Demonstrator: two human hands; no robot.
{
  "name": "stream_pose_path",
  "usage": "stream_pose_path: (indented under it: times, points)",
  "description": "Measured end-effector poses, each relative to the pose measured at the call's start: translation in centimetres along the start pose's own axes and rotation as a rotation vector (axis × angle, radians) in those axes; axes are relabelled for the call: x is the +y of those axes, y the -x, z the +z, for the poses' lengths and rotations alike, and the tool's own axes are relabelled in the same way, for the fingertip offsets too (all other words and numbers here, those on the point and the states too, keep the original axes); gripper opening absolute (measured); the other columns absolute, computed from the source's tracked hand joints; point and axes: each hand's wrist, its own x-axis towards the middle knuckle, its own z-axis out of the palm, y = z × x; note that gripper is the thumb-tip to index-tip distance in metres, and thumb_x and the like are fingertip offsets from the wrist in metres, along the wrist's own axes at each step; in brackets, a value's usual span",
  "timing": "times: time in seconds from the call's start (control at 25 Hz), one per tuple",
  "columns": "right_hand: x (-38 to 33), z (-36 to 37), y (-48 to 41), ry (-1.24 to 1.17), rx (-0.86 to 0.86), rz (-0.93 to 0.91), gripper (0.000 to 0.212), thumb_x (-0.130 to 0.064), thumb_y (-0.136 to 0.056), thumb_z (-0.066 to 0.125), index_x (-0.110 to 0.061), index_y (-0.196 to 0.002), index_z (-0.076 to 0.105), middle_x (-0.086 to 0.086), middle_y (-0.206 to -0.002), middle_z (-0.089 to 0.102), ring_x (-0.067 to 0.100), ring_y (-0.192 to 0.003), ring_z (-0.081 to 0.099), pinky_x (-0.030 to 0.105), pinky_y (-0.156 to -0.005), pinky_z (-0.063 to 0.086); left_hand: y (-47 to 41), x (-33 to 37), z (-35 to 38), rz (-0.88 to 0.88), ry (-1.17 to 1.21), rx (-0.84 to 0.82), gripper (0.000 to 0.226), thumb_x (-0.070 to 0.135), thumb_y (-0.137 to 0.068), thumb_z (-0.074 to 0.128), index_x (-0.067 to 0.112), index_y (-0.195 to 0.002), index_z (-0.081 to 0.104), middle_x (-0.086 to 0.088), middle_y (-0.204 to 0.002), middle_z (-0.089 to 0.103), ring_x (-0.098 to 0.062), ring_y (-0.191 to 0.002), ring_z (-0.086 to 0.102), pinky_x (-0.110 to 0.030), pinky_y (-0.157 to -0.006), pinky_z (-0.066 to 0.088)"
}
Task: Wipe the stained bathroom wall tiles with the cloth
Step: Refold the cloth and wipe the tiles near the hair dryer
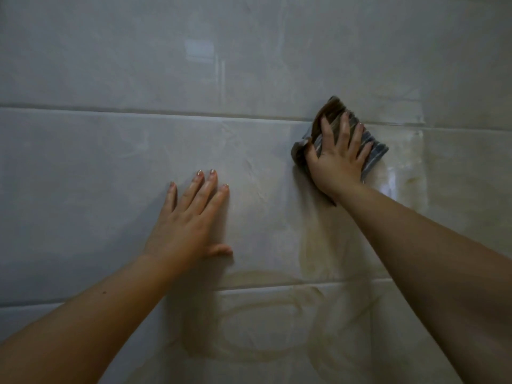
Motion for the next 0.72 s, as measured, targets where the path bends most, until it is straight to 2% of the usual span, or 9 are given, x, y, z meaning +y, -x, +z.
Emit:
stream_pose_path:
  times: [0.12,0.28,0.36,0.44,0.52,0.6,0.72]
  points:
    - [1.0,0.9,0.8,0.003,0.044,-0.005,0.064,-0.055,-0.096,0.031,-0.034,-0.153,0.011,0.003,-0.163,-0.008,0.029,-0.149,-0.013,0.055,-0.117,-0.010,0.1,-0.1,0.3,0.008,-0.013,0.013,0.115,0.085,-0.066,0.034,0.016,-0.155,0.015,-0.012,-0.164,0.011,-0.029,-0.151,0.007,-0.062,-0.117,0.015]
    - [2.7,1.8,4.4,0.013,0.121,0.014,0.074,-0.061,-0.085,0.017,-0.032,-0.153,0.017,0.005,-0.163,0.001,0.030,-0.150,-0.004,0.055,-0.118,-0.005,0.2,-0.1,0.2,0.024,0.013,0.019,0.116,0.081,-0.065,0.047,0.013,-0.155,0.019,-0.013,-0.164,0.012,-0.029,-0.151,0.007,-0.063,-0.117,0.015]
    - [3.4,2.7,7.7,0.035,0.087,0.019,0.074,-0.059,-0.085,0.020,-0.031,-0.153,0.018,0.007,-0.163,0.002,0.032,-0.149,-0.003,0.057,-0.118,-0.003,0.3,0.0,0.1,0.033,0.029,0.008,0.114,0.080,-0.067,0.046,0.012,-0.155,0.020,-0.013,-0.164,0.012,-0.030,-0.151,0.007,-0.064,-0.117,0.014]
    - [3.7,3.6,10.7,0.090,0.035,0.022,0.073,-0.058,-0.087,0.024,-0.031,-0.154,0.015,0.008,-0.163,-0.001,0.033,-0.149,-0.006,0.058,-0.117,-0.005,0.4,-0.2,-0.3,0.038,0.038,-0.005,0.111,0.082,-0.070,0.035,0.013,-0.155,0.018,-0.013,-0.164,0.008,-0.029,-0.152,0.004,-0.062,-0.118,0.013]
    - [3.3,3.0,9.9,0.115,-0.050,0.016,0.069,-0.054,-0.092,0.029,-0.032,-0.154,0.009,0.006,-0.163,-0.010,0.031,-0.148,-0.014,0.057,-0.117,-0.009,0.5,-0.5,-0.9,0.043,0.055,-0.002,0.108,0.081,-0.072,0.030,0.014,-0.156,0.017,-0.012,-0.165,0.006,-0.028,-0.152,0.002,-0.059,-0.119,0.011]
    - [2.1,1.5,6.2,0.084,-0.085,0.018,0.066,-0.051,-0.097,0.034,-0.034,-0.154,0.006,0.003,-0.162,-0.016,0.030,-0.147,-0.018,0.057,-0.117,-0.010,0.6,-0.9,-1.7,0.057,0.070,0.006,0.107,0.080,-0.073,0.037,0.014,-0.156,0.019,-0.011,-0.164,0.008,-0.027,-0.152,0.003,-0.057,-0.120,0.012]
    - [2.0,0.4,2.9,0.030,-0.024,0.002,0.068,-0.057,-0.092,0.027,-0.034,-0.153,0.010,0.003,-0.163,-0.010,0.030,-0.148,-0.013,0.056,-0.117,-0.008,1.9,-1.9,-1.8,0.069,0.039,0.047,0.103,0.072,-0.072,0.052,0.011,-0.152,0.031,-0.014,-0.162,0.018,-0.030,-0.150,0.014,-0.059,-0.117,0.022]
